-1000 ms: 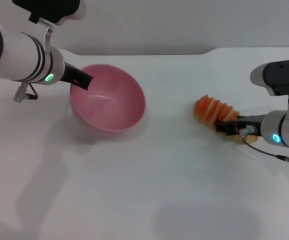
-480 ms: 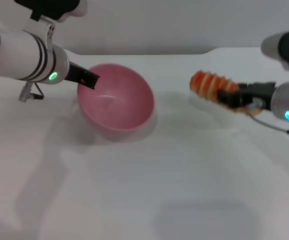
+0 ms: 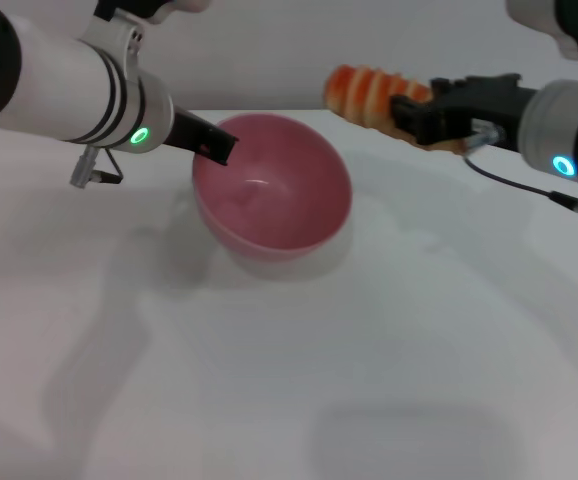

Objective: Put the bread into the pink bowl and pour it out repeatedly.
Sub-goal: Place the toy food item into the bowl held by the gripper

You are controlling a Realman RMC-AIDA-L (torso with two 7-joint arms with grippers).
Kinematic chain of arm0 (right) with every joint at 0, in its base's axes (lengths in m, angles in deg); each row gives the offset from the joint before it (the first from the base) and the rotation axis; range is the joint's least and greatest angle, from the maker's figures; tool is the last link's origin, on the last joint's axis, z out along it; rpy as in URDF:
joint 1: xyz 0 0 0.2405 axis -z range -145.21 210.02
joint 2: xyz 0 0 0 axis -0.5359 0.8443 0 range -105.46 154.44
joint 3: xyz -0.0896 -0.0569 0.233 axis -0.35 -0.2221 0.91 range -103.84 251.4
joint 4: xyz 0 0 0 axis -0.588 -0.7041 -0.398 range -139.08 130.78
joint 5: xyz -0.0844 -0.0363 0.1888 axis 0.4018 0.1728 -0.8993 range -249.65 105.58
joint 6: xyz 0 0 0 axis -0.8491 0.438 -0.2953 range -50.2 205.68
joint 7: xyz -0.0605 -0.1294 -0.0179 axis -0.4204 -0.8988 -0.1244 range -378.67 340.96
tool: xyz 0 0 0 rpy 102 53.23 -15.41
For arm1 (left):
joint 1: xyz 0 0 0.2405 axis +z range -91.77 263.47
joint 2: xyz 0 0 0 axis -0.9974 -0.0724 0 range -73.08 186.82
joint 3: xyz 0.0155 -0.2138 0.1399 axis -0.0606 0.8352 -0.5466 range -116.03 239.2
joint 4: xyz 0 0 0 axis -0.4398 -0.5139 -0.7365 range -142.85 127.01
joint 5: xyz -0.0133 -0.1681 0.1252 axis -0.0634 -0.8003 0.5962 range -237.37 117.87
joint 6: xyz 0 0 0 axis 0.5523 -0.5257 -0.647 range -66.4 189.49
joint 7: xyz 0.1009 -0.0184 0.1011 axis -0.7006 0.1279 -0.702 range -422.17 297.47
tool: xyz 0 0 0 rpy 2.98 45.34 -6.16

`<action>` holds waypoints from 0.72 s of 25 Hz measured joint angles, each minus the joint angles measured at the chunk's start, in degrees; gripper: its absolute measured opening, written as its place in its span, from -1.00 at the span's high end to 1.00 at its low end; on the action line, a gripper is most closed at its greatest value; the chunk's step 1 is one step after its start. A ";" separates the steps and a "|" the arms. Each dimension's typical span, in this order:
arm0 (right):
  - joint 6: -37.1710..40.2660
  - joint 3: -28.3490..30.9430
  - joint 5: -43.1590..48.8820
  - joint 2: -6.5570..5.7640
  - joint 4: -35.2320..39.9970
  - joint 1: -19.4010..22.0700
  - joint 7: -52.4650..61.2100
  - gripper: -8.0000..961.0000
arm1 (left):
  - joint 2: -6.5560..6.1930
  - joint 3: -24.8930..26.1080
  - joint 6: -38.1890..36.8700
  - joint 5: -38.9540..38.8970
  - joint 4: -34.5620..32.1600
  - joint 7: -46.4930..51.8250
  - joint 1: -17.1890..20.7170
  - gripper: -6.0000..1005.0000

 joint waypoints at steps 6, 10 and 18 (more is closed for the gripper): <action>0.46 -2.59 -1.79 -0.04 0.03 -1.46 0.17 0.09 | 0.10 -0.75 -0.71 -0.20 0.16 0.20 -0.76 0.90; 1.74 -4.25 -3.00 -0.09 -2.44 -2.89 0.18 0.16 | 0.15 -1.03 -0.95 -0.24 0.08 0.44 -0.83 0.89; 5.39 -7.09 -4.48 -0.16 -6.35 -4.54 -0.53 0.26 | 0.13 -1.48 -1.17 -0.36 -0.05 0.64 -0.84 0.89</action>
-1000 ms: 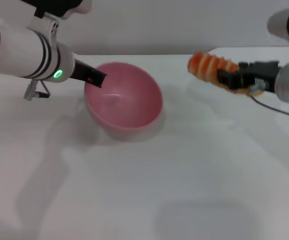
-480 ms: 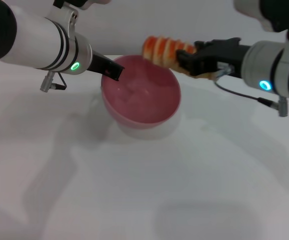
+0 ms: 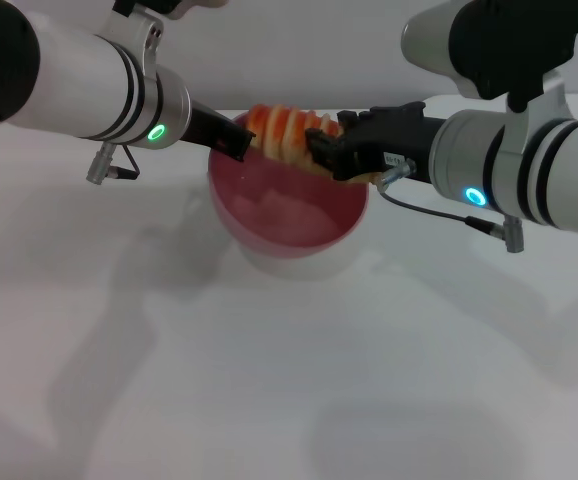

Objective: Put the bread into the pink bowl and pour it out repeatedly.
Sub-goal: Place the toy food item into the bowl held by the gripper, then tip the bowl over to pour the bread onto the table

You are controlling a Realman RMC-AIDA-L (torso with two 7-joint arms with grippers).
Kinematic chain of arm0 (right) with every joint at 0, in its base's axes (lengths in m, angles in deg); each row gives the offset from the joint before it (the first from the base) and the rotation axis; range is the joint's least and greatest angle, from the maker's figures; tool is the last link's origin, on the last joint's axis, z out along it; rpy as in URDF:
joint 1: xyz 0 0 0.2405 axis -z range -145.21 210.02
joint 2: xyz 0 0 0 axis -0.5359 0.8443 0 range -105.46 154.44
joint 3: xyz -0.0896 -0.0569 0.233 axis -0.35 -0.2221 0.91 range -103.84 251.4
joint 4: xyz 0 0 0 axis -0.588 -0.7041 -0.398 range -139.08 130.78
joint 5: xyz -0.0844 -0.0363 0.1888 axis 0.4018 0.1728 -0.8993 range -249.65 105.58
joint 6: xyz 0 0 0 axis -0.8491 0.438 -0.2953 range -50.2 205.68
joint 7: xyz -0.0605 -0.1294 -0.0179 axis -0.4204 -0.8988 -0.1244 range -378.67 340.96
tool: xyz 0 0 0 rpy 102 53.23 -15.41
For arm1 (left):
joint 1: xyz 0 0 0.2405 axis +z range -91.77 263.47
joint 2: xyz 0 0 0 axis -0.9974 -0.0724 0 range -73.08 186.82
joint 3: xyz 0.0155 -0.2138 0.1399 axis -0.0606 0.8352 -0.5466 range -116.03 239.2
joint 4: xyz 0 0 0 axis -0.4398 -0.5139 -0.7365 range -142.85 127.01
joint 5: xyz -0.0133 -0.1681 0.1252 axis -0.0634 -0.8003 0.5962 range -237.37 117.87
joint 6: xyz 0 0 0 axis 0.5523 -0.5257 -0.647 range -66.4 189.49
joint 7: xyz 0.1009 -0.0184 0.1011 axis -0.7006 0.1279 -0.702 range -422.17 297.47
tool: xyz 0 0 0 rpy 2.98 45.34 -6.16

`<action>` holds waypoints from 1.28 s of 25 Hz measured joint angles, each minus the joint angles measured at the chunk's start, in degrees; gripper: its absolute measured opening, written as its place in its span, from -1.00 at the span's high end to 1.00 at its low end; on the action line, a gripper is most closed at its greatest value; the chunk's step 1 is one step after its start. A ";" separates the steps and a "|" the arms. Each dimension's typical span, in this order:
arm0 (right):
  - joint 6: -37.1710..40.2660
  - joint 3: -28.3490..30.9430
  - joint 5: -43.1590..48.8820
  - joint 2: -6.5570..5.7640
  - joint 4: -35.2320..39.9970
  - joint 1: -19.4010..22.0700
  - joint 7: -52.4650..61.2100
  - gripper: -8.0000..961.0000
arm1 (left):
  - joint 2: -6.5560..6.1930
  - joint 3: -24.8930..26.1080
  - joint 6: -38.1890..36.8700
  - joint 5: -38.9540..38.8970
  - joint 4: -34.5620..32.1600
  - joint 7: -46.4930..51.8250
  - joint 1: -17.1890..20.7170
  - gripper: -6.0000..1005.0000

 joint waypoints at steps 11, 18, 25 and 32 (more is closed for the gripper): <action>1.97 -0.51 0.43 -0.04 -0.56 0.60 -0.76 -0.25 | -0.10 -0.50 -0.62 -0.10 -0.11 -0.44 0.00 0.89; 7.64 -1.41 3.40 0.13 1.50 3.12 -4.41 -0.48 | -0.26 -0.48 -1.25 -0.04 0.29 -0.75 0.20 0.89; 42.58 2.43 15.06 0.40 -1.95 12.47 -9.75 -0.52 | -0.30 -0.42 -1.47 -0.07 0.97 -2.04 1.04 0.89; 66.16 7.61 15.10 0.57 -11.56 18.53 -11.86 -0.52 | -0.39 -0.70 -1.47 0.20 1.01 -2.11 1.92 0.89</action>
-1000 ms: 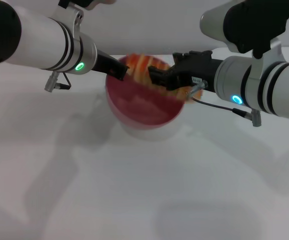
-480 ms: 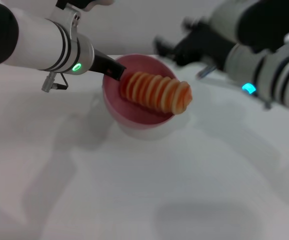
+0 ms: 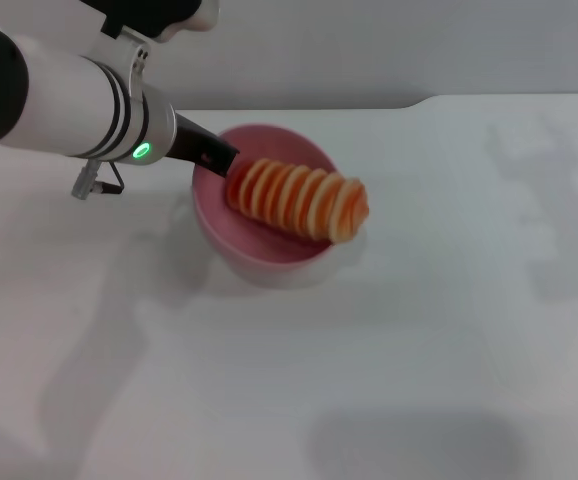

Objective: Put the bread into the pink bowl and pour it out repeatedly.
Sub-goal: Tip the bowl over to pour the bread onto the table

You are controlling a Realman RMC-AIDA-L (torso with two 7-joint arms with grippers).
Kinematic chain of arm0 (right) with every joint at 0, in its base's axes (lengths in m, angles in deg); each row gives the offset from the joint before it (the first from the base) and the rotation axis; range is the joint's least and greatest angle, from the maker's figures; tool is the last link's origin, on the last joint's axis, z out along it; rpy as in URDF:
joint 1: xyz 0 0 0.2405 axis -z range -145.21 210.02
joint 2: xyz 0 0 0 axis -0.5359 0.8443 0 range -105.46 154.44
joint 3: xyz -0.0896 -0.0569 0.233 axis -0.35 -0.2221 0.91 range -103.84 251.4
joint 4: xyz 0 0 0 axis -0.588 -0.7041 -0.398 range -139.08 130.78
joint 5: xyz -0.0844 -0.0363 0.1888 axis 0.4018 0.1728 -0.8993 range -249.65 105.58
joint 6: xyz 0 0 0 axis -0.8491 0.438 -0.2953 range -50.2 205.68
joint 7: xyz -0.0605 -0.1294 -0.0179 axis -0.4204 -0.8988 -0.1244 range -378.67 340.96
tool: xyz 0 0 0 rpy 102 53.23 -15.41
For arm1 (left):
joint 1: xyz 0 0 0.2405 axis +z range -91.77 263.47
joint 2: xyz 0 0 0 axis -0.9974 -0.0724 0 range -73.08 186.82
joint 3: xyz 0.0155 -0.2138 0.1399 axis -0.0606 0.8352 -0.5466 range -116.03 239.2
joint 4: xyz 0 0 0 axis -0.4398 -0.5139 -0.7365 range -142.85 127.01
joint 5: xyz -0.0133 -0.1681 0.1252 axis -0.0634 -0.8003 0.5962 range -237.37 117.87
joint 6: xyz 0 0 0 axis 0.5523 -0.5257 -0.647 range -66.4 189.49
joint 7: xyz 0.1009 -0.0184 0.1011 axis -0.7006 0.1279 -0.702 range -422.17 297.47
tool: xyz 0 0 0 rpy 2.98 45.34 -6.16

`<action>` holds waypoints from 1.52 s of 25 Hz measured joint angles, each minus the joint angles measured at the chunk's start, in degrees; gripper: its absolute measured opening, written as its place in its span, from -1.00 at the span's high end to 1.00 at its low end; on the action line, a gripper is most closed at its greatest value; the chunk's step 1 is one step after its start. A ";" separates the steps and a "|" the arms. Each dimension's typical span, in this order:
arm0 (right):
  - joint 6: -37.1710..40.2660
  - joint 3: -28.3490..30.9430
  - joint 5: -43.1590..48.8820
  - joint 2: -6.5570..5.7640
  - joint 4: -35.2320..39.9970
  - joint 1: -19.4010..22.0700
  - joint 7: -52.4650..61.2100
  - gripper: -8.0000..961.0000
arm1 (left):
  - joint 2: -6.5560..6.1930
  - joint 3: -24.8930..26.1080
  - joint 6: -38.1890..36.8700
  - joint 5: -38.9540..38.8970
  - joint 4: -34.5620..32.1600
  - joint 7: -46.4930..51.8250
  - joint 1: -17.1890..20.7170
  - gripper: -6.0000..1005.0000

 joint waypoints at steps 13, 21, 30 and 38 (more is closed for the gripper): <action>1.77 -2.68 -0.37 -0.06 -8.88 5.03 8.19 -0.52 | 0.29 -7.29 0.72 8.47 -4.15 -1.31 -0.34 0.89; 5.26 -3.52 -2.22 -0.08 -11.84 5.83 8.93 -0.52 | 0.44 -15.33 1.38 16.24 -7.41 -1.41 -0.41 0.89; 6.94 -3.94 -3.62 -0.18 -12.68 5.70 9.70 -0.52 | 0.74 -19.79 0.32 20.82 -9.61 0.18 -0.44 0.89; 6.29 -4.03 -3.62 -0.24 -12.24 5.41 10.96 -0.52 | 0.93 -25.86 1.44 28.17 -9.89 -0.49 -1.44 0.89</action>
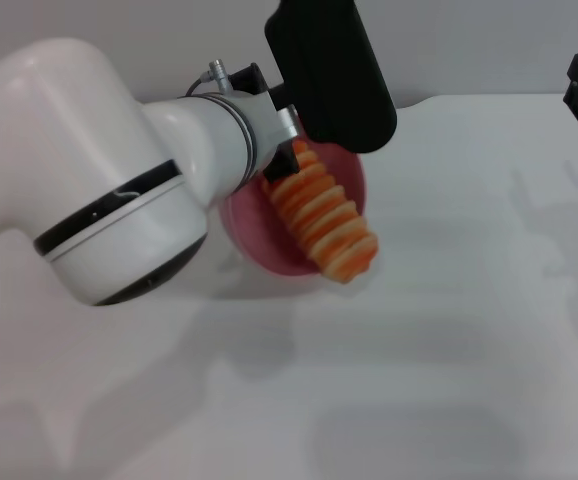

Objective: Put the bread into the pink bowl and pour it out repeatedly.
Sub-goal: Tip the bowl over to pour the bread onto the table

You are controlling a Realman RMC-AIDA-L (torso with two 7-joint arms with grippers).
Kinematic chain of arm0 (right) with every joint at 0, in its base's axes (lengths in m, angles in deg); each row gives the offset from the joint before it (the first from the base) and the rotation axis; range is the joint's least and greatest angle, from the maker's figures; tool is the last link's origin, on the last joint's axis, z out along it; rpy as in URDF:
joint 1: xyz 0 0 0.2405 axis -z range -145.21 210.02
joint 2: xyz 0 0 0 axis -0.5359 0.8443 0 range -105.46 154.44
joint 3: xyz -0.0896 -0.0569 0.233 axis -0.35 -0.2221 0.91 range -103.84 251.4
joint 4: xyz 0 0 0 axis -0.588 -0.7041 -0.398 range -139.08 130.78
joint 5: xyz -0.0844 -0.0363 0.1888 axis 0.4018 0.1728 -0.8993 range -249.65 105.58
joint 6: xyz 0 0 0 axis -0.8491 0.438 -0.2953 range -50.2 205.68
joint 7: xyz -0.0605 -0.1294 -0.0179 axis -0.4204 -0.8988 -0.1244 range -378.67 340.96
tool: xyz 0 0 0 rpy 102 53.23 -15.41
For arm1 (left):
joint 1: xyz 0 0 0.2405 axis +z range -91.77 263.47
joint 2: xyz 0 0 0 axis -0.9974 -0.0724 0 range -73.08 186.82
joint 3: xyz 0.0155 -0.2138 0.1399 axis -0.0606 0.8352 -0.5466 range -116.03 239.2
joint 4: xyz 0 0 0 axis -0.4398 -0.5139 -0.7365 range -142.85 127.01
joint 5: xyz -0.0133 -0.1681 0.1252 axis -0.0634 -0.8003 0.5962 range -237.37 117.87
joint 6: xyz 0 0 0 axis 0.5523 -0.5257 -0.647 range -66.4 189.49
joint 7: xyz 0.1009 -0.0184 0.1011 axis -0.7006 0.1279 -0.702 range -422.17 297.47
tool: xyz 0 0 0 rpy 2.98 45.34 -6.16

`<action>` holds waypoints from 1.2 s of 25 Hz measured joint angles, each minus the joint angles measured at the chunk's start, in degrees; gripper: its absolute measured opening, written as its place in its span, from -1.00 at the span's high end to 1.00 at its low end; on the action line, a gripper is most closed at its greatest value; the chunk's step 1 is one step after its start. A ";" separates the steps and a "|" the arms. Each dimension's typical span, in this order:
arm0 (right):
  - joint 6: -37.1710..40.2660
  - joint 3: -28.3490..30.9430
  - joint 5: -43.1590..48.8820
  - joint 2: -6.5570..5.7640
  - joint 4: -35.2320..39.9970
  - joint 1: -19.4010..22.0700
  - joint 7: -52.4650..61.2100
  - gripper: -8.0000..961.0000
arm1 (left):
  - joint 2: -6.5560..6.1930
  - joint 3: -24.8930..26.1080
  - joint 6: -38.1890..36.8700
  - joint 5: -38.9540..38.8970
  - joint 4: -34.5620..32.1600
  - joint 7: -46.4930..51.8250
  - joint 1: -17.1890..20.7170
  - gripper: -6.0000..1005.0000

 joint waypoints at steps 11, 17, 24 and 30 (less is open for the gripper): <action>-0.13 -0.43 0.24 -0.08 -0.59 -0.57 0.09 -0.52 | 0.00 -6.14 4.54 4.95 0.11 -1.68 -0.38 0.90; -0.17 -0.90 0.20 -0.08 -0.78 -0.57 0.09 -0.52 | 0.00 -6.61 4.95 5.55 0.06 -2.20 -0.54 0.89; -0.17 -0.96 0.15 -0.08 -0.89 -0.57 0.10 -0.52 | 0.08 -11.43 5.82 12.02 -0.14 -2.53 -1.30 0.89; -0.17 -0.97 0.11 -0.08 -0.89 -0.56 0.09 -0.52 | 0.09 -14.45 5.21 13.67 -0.43 -2.45 -2.57 0.89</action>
